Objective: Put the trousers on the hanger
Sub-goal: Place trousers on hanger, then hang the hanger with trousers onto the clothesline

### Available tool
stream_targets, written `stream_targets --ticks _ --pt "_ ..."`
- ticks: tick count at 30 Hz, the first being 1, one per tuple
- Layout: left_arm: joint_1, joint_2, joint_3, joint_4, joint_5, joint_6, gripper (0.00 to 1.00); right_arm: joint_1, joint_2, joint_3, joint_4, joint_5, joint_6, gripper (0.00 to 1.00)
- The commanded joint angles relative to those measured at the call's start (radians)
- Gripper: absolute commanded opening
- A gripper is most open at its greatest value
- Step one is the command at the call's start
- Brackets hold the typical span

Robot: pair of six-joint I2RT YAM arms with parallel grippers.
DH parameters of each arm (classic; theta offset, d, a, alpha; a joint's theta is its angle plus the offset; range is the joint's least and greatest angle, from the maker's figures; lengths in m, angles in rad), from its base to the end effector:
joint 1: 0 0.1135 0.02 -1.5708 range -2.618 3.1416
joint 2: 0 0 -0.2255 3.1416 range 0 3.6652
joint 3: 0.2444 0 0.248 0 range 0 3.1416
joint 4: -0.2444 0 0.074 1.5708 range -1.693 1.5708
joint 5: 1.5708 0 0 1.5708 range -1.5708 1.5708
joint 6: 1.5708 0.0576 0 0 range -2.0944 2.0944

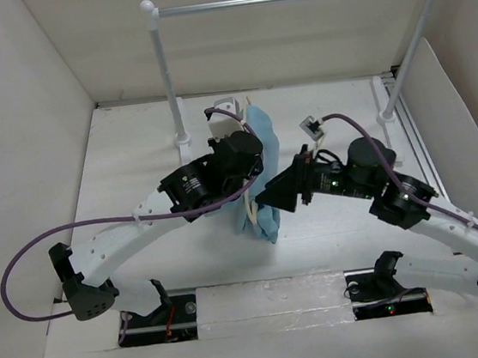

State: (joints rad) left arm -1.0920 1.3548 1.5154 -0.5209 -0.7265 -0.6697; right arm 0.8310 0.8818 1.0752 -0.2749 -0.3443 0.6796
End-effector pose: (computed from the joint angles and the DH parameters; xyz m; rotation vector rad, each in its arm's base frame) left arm 0.1764 -0.2568 0.3902 -0.0860 1.8685 -0.5276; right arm 0.1400 0.1823 0.3823 -0.4315 1.8054 1.3900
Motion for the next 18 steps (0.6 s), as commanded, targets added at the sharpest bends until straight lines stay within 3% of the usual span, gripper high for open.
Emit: stream_targets --ticks 1,6,12,13,15,16,18 --pt "-0.003 -0.023 0.062 0.102 -0.025 0.001 0.00 0.109 0.061 -0.023 0.256 0.114 0.144 0.92" --pt "-0.003 -0.042 0.025 0.130 0.007 -0.008 0.00 0.197 0.190 0.011 0.266 0.171 0.140 0.89" --pt "-0.003 -0.078 0.008 0.133 0.025 -0.007 0.00 0.217 0.217 -0.020 0.299 0.280 0.166 0.79" --pt "-0.003 -0.083 0.008 0.131 0.029 -0.004 0.00 0.217 0.218 -0.030 0.340 0.283 0.172 0.71" --pt "-0.003 -0.088 0.009 0.127 0.036 -0.004 0.00 0.226 0.223 -0.053 0.377 0.297 0.190 0.65" --pt "-0.003 -0.091 0.008 0.121 0.041 -0.004 0.00 0.226 0.224 -0.055 0.397 0.306 0.193 0.54" --pt "-0.003 -0.095 -0.001 0.119 0.045 -0.004 0.00 0.235 0.236 -0.055 0.422 0.307 0.202 0.44"
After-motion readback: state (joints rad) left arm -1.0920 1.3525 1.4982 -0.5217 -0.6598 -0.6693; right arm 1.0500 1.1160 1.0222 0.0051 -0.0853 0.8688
